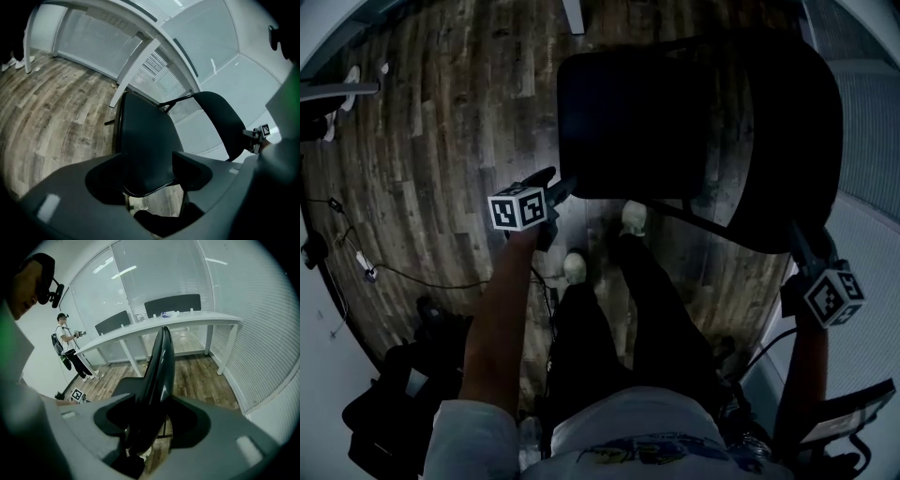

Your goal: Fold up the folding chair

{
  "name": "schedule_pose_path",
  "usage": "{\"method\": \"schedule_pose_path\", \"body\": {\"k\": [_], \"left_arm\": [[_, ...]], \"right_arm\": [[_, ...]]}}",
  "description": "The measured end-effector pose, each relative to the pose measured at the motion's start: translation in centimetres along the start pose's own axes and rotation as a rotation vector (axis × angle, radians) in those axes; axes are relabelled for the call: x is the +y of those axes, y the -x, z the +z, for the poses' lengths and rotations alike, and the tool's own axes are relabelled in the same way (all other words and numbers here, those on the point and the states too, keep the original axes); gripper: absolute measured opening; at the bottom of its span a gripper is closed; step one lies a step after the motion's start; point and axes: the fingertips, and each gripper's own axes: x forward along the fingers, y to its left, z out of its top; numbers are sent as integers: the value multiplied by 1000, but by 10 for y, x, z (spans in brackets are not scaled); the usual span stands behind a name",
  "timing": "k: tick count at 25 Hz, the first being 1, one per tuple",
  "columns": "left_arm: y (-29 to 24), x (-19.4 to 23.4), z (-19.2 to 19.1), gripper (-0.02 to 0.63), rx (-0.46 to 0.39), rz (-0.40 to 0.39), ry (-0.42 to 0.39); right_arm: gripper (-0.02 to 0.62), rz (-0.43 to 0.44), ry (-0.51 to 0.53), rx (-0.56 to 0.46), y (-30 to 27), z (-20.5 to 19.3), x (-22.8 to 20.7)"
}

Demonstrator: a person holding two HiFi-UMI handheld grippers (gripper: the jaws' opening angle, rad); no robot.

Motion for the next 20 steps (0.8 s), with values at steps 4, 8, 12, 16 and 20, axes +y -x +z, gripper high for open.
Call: {"method": "schedule_pose_path", "body": {"k": [4, 8, 12, 16, 20], "left_arm": [[-12, 23, -3, 315, -2, 2, 56], [-31, 44, -7, 333, 16, -4, 83], [-49, 58, -9, 341, 25, -43, 143], [-59, 60, -9, 351, 4, -125, 223], [-70, 64, -7, 353, -5, -174, 260]], "right_arm": [[209, 28, -62, -4, -3, 2, 4], [209, 37, -128, -2, -13, 5, 3], [209, 59, -140, -13, -20, 6, 4], [209, 104, -148, -10, -27, 5, 9], [209, 114, -168, -23, -30, 5, 10]]}}
